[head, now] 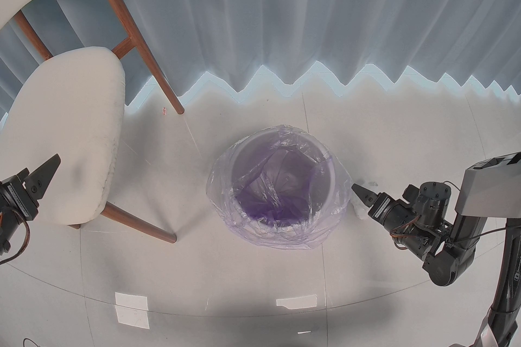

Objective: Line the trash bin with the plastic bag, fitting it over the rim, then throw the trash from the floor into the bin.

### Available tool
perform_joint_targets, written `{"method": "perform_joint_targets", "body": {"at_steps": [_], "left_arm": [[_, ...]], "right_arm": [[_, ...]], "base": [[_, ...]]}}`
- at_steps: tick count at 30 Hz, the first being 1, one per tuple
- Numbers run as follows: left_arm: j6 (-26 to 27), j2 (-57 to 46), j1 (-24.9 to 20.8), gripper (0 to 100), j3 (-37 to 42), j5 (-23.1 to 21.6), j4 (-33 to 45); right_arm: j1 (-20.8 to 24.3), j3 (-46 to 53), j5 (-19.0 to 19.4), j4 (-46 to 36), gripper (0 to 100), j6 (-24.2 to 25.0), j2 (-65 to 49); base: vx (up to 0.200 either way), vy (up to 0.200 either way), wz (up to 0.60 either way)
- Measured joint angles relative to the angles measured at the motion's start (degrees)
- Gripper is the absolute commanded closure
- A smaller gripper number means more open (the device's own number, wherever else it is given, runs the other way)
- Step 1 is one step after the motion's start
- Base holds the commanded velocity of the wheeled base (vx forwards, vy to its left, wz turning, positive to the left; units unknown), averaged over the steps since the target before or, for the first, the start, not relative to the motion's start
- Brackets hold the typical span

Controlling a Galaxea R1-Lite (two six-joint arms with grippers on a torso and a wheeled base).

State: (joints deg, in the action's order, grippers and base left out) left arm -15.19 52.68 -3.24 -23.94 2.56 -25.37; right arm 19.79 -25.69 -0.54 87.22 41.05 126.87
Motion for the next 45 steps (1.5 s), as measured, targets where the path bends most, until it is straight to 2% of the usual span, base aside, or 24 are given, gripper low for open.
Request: {"method": "perform_joint_targets", "body": {"at_steps": [21, 22, 33, 45], "left_arm": [[0.0, -0.87, 0.6, 0, 2.04, -0.11, -0.02], [0.0, -0.83, 0.6, 0, 2.04, -0.11, 0.0], [0.06, -0.37, 1.34, 0, 1.43, -0.07, -0.02], [0.61, -0.5, 1.49, 0, 1.15, 0.15, 0.0]], "right_arm": [[0.55, -4.66, -0.06, 0.01, 0, 0.28, 5.0], [0.74, -5.01, -0.06, 0.04, 100, 0.28, 5.5], [0.99, -8.74, -0.12, -0.55, 100, 0.3, 9.24], [-0.79, -18.47, -0.3, -11.98, 100, -0.11, 13.43]], "base": [[0.0, 0.0, 0.0], [0.0, 0.0, 0.0], [0.0, 0.0, 0.0], [0.0, 0.0, 0.0]]}}
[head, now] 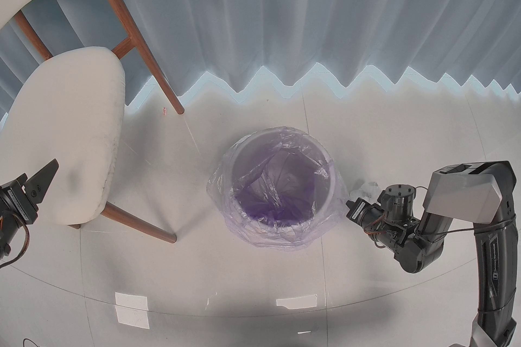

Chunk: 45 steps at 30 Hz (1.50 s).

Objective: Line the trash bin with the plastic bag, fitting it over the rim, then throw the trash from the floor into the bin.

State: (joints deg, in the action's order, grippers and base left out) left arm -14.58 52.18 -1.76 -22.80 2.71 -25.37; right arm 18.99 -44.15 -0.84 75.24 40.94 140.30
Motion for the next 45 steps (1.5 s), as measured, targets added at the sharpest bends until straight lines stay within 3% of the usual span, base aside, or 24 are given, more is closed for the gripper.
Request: {"method": "perform_joint_targets", "body": {"at_steps": [8, 12, 18, 19, 25, 32, 39, 45], "left_arm": [[0.05, -0.59, 0.33, 0, 0.26, 0.2, 0.09], [0.29, -1.07, 0.55, 0, 0.45, 0.27, 0.13], [1.48, -1.77, 0.71, 0, 0.65, 0.38, 0.22], [1.5, -1.88, 0.71, 0, 0.74, 0.35, 0.27], [1.52, -2.27, 0.71, 0, 0.98, 0.44, 0.27], [1.5, -2.43, 0.71, 0, 1.0, 0.41, 0.22], [1.52, -2.68, 0.94, 0, 1.11, 0.33, 0.22], [1.5, -3.19, 1.24, 0, 1.69, 0.13, 0.24]], "right_arm": [[-0.21, -9.9, -2.46, -11.28, 100, -3.23, 2.54], [-0.21, -13.86, -3.4, -13.19, 100, -6.23, 4.99], [-0.15, -17.59, -3.54, -13.6, 100, -6.64, 7.58], [-0.15, -18.19, -3.54, -13.65, 0, -6.62, 7.89], [-0.17, -18.75, -3.45, -13.78, 0, -3.8, 7.85], [0.07, -12.87, -0.68, -18.59, 0, 2.34, -2.49], [0.49, -6.75, 1.79, -37.14, 0, 11.25, -19.25], [4.66, -5.34, 2.83, -53.38, 0, 23.71, -29.46]], "base": [[0.0, 0.0, 0.0], [0.0, 0.0, 0.0], [0.0, 0.0, 0.0], [0.0, 0.0, 0.0], [0.0, 0.0, 0.0], [0.0, 0.0, 0.0], [0.0, 0.0, 0.0], [0.0, 0.0, 0.0]]}}
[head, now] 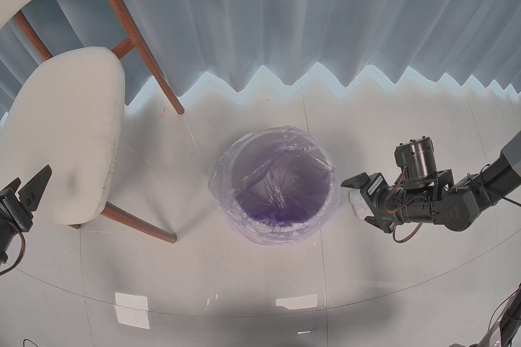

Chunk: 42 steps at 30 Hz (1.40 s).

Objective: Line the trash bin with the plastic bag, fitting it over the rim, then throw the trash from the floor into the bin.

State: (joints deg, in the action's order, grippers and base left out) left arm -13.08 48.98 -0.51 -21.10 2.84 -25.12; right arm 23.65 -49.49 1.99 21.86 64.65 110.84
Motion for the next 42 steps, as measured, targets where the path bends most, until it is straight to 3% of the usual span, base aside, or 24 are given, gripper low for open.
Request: {"method": "perform_joint_targets", "body": {"at_steps": [10, 36, 37, 42], "left_arm": [[-0.05, -0.85, 0.27, 0, 0.52, -0.13, 0.02], [0.0, -1.68, 0.59, 0, 1.76, -0.27, 0.11], [-0.02, -1.68, 0.59, 0, 1.76, -0.27, 0.11], [-0.05, -1.68, 0.59, 0, 1.82, -0.24, 0.06]], "right_arm": [[7.28, -3.45, -1.69, -3.46, 0, 8.29, 2.76], [9.51, -23.33, -4.17, -9.9, 0, 8.73, 19.74], [9.62, -23.74, -4.41, -9.9, 100, 8.75, 20.25], [10.0, -25.26, -6.12, -9.85, 100, 8.53, 22.38]], "base": [[0.0, 0.0, 0.0], [0.0, 0.0, 0.0], [0.0, 0.0, 0.0], [0.0, 0.0, 0.0]]}}
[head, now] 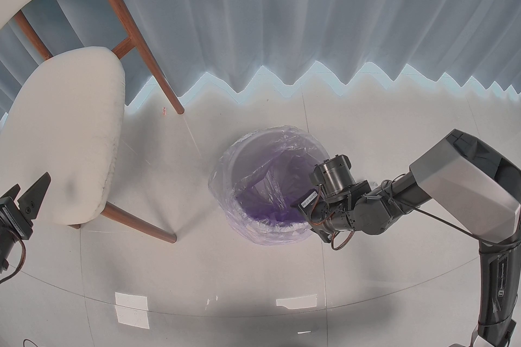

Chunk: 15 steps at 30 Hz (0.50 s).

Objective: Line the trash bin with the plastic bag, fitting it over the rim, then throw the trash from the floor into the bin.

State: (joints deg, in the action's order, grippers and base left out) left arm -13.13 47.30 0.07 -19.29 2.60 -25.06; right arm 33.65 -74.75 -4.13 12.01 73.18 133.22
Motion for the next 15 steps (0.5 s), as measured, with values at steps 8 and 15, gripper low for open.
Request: {"method": "perform_joint_targets", "body": {"at_steps": [8, 15], "left_arm": [[0.05, -0.12, -0.78, 0, -0.02, -0.04, 0.05], [0.05, -1.16, -4.04, 0, 0.05, -0.04, 0.18]], "right_arm": [[0.15, 0.28, -0.18, 0.13, 100, -5.63, -0.06], [-1.23, 4.69, 0.99, -0.29, 100, -17.02, -4.55]], "base": [[0.0, 0.0, 0.0], [0.0, 0.0, 0.0]]}}
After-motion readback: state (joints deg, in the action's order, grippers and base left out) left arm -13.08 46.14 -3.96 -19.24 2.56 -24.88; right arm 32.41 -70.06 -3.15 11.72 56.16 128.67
